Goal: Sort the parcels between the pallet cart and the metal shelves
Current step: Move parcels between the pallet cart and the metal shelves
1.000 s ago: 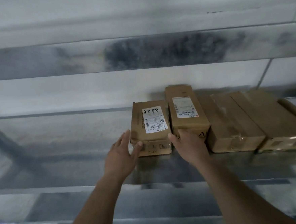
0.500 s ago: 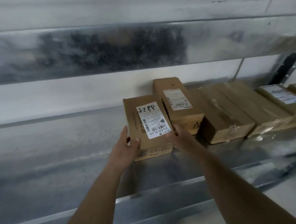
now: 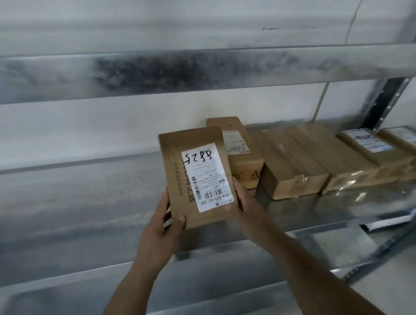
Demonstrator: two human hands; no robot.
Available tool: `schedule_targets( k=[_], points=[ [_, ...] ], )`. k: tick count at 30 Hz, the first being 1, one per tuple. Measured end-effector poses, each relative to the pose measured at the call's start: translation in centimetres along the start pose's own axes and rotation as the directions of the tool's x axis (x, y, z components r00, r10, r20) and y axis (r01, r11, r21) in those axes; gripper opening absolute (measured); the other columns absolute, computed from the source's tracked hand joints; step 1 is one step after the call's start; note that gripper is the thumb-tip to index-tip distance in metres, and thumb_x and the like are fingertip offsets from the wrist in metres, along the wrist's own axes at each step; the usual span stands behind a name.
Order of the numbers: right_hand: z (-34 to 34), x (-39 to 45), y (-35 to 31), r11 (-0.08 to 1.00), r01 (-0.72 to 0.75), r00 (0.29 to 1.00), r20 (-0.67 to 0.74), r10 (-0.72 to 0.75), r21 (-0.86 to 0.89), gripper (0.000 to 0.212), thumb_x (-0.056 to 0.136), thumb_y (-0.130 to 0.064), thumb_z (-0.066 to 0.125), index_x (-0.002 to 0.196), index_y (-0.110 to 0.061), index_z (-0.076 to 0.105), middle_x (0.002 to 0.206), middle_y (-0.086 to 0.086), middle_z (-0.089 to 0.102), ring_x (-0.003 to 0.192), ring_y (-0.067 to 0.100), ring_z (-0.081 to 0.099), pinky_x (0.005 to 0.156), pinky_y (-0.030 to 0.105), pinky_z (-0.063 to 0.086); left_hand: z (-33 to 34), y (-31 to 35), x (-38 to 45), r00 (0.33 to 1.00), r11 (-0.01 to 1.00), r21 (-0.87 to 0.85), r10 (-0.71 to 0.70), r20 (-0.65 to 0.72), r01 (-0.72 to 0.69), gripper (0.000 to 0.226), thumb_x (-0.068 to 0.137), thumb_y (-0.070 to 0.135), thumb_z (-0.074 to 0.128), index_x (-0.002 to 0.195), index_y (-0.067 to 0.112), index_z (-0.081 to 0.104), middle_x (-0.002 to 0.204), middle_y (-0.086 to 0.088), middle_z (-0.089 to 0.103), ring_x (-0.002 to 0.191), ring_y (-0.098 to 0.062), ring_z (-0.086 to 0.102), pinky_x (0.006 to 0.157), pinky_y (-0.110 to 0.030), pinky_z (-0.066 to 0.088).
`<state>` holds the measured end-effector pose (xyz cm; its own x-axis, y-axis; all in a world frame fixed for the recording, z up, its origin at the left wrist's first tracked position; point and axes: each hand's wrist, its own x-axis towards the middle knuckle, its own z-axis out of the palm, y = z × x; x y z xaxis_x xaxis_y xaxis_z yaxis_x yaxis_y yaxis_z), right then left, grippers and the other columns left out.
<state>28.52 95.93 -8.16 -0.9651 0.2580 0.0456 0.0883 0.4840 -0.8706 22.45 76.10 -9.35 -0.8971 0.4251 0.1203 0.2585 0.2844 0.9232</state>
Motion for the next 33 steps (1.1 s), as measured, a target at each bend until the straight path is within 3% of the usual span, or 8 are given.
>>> schedule_targets(
  k=[9, 13, 16, 19, 23, 25, 29, 33],
  points=[
    [-6.2, -7.6, 0.7, 0.999, 0.003, 0.996, -0.086, -0.007, -0.046, 0.062, 0.100, -0.023, 0.041, 0.152, -0.034, 0.008, 0.145, -0.013, 0.044, 0.126, 0.008, 0.047, 0.107, 0.036, 0.040, 5.7, 3.4, -3.3, 0.996, 0.994, -0.072, 0.086, 0.007, -0.086, 0.063, 0.094, 0.017, 0.053, 0.143, 0.046, 0.026, 0.120, 0.032, 0.056, 0.110, 0.007, 0.053, 0.075, -0.009, 0.049],
    [-9.9, -11.0, 2.5, 0.994, -0.027, 0.985, -0.174, 0.008, -0.107, 0.062, 0.100, -0.024, 0.040, 0.152, -0.034, 0.006, 0.144, -0.014, 0.046, 0.122, 0.008, 0.050, 0.100, 0.025, 0.040, 10.1, 5.5, -4.1, 0.992, 0.990, -0.082, 0.120, 0.029, -0.117, 0.053, 0.093, 0.018, 0.054, 0.137, 0.040, 0.035, 0.121, 0.028, 0.056, 0.108, 0.008, 0.054, 0.074, -0.008, 0.049],
    [-13.1, -13.7, 3.9, 0.991, -0.061, 0.969, -0.244, 0.029, -0.123, 0.060, 0.100, -0.022, 0.039, 0.152, -0.031, 0.010, 0.143, -0.011, 0.047, 0.121, 0.011, 0.052, 0.102, 0.037, 0.044, 14.0, 7.2, -4.6, 0.986, 0.987, -0.067, 0.151, 0.065, -0.146, 0.046, 0.092, 0.023, 0.054, 0.132, 0.039, 0.037, 0.116, 0.032, 0.055, 0.104, 0.012, 0.054, 0.075, -0.009, 0.049],
    [-16.5, -16.9, 5.3, 0.990, -0.091, 0.939, -0.339, 0.050, -0.107, 0.054, 0.099, -0.021, 0.040, 0.148, -0.033, 0.020, 0.141, -0.013, 0.049, 0.123, 0.008, 0.050, 0.101, 0.036, 0.046, 18.5, 8.7, -5.2, 0.976, 0.983, -0.101, 0.167, 0.140, -0.154, 0.044, 0.092, 0.020, 0.054, 0.131, 0.037, 0.041, 0.117, 0.027, 0.056, 0.109, 0.002, 0.055, 0.087, -0.024, 0.049],
    [-20.7, -21.7, 7.4, 0.989, -0.121, 0.897, -0.437, 0.070, -0.089, 0.048, 0.101, -0.027, 0.039, 0.146, -0.037, 0.023, 0.139, -0.018, 0.048, 0.121, 0.004, 0.051, 0.095, 0.027, 0.050, 24.6, 10.5, -6.2, 0.938, 0.976, -0.128, 0.208, 0.277, -0.178, 0.045, 0.093, 0.024, 0.053, 0.132, 0.041, 0.038, 0.120, 0.027, 0.054, 0.113, -0.003, 0.053, 0.089, -0.021, 0.044],
    [-22.6, -24.1, 8.3, 0.988, -0.132, 0.869, -0.489, 0.074, -0.085, 0.048, 0.101, -0.034, 0.040, 0.145, -0.041, 0.023, 0.140, -0.021, 0.046, 0.123, 0.000, 0.049, 0.096, 0.028, 0.050, 27.5, 11.7, -6.8, 0.912, 0.973, -0.138, 0.222, 0.345, -0.185, 0.046, 0.093, 0.026, 0.053, 0.132, 0.044, 0.037, 0.120, 0.029, 0.055, 0.113, 0.001, 0.052, 0.093, -0.027, 0.045],
    [-25.7, -28.3, 9.8, 0.969, -0.231, 0.798, -0.587, 0.136, -0.089, 0.058, 0.100, -0.025, 0.042, 0.148, -0.042, 0.013, 0.144, -0.020, 0.040, 0.129, 0.002, 0.042, 0.102, 0.034, 0.046, 32.4, 14.2, -7.5, 0.852, 0.960, -0.150, 0.278, 0.444, -0.235, 0.045, 0.093, 0.027, 0.053, 0.130, 0.047, 0.035, 0.105, 0.043, 0.054, 0.100, 0.022, 0.049, 0.076, -0.007, 0.040],
    [-28.4, -30.5, 11.4, 0.938, -0.339, 0.693, -0.693, 0.199, -0.069, 0.064, 0.098, -0.023, 0.047, 0.149, -0.038, 0.012, 0.135, -0.013, 0.050, 0.118, 0.006, 0.051, 0.088, 0.021, 0.047, 36.3, 17.1, -7.1, 0.785, 0.950, -0.177, 0.311, 0.536, -0.256, 0.045, 0.093, 0.032, 0.051, 0.134, 0.044, 0.036, 0.114, 0.030, 0.055, 0.096, 0.018, 0.053, 0.078, -0.014, 0.039]
  ],
)
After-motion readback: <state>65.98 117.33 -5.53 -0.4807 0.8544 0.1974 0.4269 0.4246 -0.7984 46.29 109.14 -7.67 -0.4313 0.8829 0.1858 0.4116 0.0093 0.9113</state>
